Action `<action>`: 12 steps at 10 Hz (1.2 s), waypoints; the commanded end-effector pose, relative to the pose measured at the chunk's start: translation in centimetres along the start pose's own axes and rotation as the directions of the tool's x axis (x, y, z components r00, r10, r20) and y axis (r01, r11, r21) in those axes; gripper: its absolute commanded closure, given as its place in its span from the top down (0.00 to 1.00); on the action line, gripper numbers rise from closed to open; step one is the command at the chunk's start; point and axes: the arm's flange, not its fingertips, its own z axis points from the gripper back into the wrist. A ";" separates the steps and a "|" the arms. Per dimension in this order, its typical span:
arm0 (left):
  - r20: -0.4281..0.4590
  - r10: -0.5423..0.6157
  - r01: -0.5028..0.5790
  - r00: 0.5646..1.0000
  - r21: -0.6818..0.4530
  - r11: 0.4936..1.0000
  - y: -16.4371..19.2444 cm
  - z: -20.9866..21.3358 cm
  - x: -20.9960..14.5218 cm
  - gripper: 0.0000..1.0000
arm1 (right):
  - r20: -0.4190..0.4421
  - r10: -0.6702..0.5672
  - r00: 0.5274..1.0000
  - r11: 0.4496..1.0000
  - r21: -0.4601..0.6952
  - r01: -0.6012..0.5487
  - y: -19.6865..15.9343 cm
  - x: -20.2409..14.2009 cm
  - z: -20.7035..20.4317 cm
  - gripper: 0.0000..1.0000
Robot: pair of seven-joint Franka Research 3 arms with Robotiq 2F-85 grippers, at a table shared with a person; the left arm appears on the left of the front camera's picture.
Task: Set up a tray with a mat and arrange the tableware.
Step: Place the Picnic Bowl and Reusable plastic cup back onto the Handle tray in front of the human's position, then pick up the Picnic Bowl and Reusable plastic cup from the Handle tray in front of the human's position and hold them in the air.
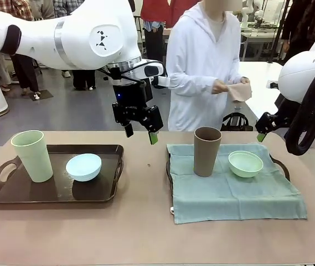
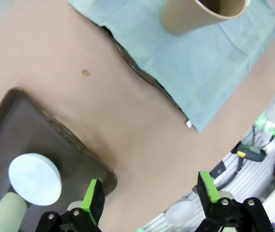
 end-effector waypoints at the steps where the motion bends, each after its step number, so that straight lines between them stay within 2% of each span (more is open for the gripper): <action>1: 0.010 0.004 -0.004 1.000 0.008 1.000 0.4 -0.5 -0.6 1.00 | 0.001 -0.001 1.000 1.000 0.000 0.001 0.0 0.0 0.0 0.97; 12: -0.004 0.004 -0.004 1.000 0.001 1.000 0.2 -0.4 -0.1 1.00 | 0.001 -0.001 1.000 1.000 0.000 0.001 0.0 0.0 0.0 0.97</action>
